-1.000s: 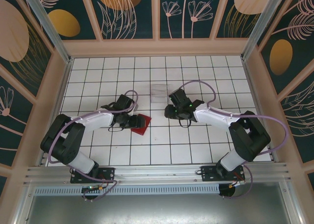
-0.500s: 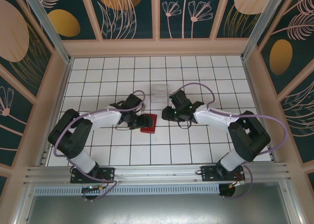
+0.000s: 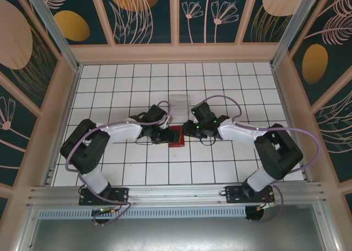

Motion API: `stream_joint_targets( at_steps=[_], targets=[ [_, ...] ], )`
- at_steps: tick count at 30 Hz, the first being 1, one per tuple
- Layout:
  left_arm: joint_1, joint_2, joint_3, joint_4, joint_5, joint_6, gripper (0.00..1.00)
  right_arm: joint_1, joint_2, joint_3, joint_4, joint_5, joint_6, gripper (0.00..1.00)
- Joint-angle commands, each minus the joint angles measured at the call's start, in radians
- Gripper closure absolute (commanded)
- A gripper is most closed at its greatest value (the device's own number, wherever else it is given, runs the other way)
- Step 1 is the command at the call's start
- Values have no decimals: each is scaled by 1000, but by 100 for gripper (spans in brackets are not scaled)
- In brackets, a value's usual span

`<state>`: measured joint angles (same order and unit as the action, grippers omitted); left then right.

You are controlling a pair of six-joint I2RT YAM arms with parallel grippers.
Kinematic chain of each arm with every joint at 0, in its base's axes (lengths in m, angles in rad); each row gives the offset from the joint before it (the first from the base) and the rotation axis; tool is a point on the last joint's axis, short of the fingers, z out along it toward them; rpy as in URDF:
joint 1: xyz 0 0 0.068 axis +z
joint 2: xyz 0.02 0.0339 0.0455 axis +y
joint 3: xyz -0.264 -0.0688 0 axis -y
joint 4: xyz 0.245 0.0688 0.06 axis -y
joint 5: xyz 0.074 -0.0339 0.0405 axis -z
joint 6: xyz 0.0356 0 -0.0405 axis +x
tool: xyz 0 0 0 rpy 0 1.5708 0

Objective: Take the credit cards out of the card holder

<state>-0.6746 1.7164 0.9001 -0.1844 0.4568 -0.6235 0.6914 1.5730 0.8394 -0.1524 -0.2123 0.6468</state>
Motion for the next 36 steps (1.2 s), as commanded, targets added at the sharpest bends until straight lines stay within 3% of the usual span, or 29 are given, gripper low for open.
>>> stream_joint_targets(
  at_steps=[1, 8, 14, 23, 30, 36],
  targets=[
    [-4, 4, 40, 4, -7, 32, 33, -14, 30, -9, 26, -30, 13, 62],
    [-4, -61, 66, -71, -136, 59, 31, -26, 75, -8, 53, -96, -18, 60],
    [-3, -65, 67, -121, -192, 81, 37, -43, 93, -27, 115, -159, 16, 59],
    [-4, -70, 67, -119, -196, 85, 40, -46, 138, -64, 216, -219, 72, 56],
    [-5, -83, 103, -136, -227, 116, 41, -52, 152, -79, 238, -222, 70, 69],
    [-4, -93, 151, -147, -206, 257, 40, -68, 137, -74, 213, -232, 17, 81]
  ],
)
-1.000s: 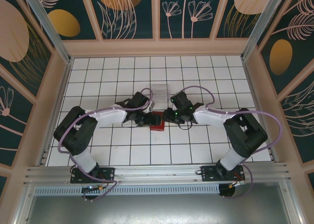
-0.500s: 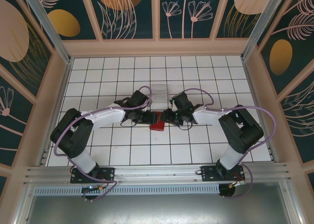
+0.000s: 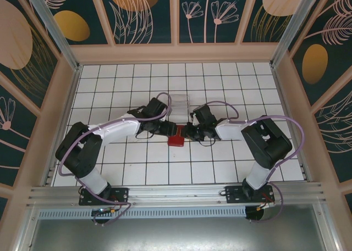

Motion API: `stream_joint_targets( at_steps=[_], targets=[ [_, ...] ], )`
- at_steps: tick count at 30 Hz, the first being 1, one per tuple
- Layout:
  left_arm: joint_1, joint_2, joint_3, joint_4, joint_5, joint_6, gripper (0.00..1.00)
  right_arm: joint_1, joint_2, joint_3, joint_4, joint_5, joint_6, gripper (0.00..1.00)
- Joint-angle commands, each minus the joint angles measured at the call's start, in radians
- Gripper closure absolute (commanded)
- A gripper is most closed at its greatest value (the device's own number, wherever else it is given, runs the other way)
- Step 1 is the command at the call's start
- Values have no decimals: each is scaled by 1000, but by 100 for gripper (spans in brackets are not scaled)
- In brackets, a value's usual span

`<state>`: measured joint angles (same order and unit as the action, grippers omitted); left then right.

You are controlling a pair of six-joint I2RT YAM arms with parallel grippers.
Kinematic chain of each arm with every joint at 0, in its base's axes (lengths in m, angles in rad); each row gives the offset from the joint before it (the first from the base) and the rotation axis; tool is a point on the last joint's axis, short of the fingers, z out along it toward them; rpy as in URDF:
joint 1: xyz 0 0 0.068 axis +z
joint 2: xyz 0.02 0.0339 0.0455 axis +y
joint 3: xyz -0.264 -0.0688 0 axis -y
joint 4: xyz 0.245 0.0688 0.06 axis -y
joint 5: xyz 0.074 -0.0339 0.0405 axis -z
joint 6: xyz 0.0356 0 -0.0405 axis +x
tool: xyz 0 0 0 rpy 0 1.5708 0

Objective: Take the credit cards out of the card holder

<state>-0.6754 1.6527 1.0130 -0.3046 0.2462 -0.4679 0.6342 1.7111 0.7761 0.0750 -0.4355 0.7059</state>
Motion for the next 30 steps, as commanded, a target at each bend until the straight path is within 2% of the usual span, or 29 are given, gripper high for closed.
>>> stream_joint_targets(
  at_steps=[1, 5, 11, 12, 17, 22, 30],
  targets=[
    [-4, -30, 46, -27, 17, 135, 39, -18, -4, -8, -29, -12, -58, 82],
    [-3, -34, 60, -15, 87, 275, 41, -56, -25, 3, -98, -60, -150, 86],
    [-4, -74, 4, 30, 156, 494, 42, -82, -38, 47, -264, -135, -321, 87],
    [-4, -81, -6, 34, 168, 535, 42, -111, -37, 50, -279, -140, -336, 87],
    [-5, -89, -26, 17, 211, 744, 42, -126, -25, 66, -328, -187, -405, 88],
    [-6, -61, -34, 10, 211, 859, 43, -126, -6, 88, -372, -209, -452, 89],
    [-24, -20, -101, 138, 270, 908, 47, -127, -3, 100, -400, -213, -486, 89]
  ],
)
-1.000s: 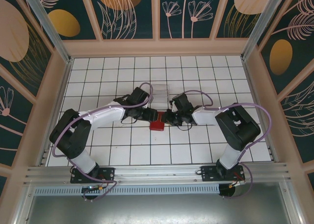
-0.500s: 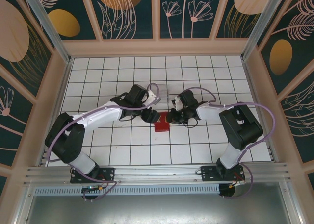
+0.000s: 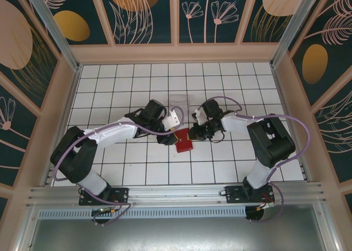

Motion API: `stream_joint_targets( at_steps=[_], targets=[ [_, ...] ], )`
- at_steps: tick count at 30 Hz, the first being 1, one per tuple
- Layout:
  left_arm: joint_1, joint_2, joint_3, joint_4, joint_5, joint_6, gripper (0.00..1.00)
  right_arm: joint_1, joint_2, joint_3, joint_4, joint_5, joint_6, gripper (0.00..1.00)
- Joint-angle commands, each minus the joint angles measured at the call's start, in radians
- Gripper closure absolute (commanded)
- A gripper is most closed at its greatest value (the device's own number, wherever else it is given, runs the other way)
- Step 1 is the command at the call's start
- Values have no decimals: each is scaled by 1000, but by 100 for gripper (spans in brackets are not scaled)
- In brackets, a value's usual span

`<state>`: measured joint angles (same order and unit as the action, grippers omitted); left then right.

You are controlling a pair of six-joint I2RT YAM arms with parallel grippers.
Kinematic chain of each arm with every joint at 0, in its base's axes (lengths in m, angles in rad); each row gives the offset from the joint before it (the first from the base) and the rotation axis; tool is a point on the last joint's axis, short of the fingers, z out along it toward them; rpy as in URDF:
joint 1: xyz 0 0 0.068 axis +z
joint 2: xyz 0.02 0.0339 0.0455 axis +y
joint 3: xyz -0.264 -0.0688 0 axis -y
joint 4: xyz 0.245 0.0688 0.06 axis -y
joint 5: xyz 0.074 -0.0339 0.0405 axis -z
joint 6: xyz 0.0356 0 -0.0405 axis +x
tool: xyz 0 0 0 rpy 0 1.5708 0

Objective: Take the credit cards out of the card holder

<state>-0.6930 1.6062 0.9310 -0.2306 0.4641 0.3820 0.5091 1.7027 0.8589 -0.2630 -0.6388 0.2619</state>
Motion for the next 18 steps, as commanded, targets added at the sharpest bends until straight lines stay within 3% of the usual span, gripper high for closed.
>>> stream_joint_targets(
  at_steps=[1, 18],
  targets=[
    [-8, 39, -13, 65, 58, 61, 49, -2, 8, 17, -61, -12, -43, 89],
    [-58, 225, 184, -105, 30, 143, 56, -1, 47, 36, -56, -17, -35, 88]
  ],
)
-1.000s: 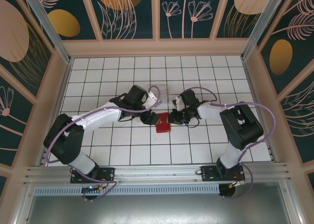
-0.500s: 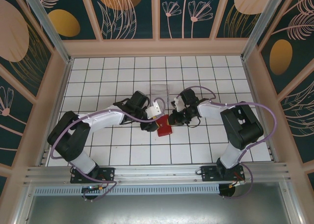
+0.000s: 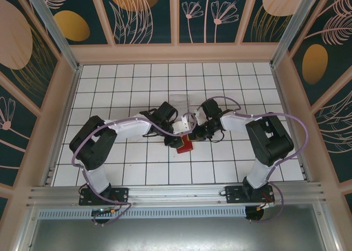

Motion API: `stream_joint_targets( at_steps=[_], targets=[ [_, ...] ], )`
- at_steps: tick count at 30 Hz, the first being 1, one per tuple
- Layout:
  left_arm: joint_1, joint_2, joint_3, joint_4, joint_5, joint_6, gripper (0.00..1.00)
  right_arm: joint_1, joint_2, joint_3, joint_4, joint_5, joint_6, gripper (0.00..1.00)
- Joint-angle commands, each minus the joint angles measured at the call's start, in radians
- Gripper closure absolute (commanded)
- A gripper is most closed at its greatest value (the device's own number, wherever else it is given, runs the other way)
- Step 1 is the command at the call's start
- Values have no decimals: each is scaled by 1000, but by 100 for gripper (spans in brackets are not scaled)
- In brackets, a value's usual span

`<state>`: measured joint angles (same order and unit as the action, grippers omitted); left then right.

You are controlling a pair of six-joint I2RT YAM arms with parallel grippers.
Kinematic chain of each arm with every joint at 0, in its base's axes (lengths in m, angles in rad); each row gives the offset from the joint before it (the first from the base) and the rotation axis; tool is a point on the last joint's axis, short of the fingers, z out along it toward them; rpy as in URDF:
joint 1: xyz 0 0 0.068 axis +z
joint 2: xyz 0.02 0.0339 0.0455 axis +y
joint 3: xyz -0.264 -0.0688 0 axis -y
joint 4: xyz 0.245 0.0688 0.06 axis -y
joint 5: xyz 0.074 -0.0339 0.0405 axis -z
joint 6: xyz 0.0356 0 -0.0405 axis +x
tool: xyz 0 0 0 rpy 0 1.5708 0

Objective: Take the credit cards out of the card holder

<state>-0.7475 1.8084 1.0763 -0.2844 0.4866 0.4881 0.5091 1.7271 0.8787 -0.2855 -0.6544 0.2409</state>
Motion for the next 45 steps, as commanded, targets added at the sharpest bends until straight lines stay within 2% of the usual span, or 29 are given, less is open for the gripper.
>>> stream_joint_targets(
  at_steps=[1, 9, 15, 24, 30, 45],
  targets=[
    [-5, 30, 47, -62, 12, 40, 56, -1, 22, 17, -35, -1, -11, 88],
    [-7, 87, 83, -143, 24, 73, 56, -1, 17, 13, -35, 7, -5, 88],
    [-11, 101, 85, -143, -18, 64, 58, -1, 14, 14, -37, 9, -4, 88],
    [-29, 120, 99, -152, -65, 62, 66, -1, 11, 10, -34, 10, 2, 88],
    [-30, 105, 94, -153, -92, 64, 76, -2, 5, 3, -28, 23, 6, 88],
    [-31, 3, 49, -114, -128, 43, 83, -40, -39, -32, -27, 68, 21, 91]
  ],
)
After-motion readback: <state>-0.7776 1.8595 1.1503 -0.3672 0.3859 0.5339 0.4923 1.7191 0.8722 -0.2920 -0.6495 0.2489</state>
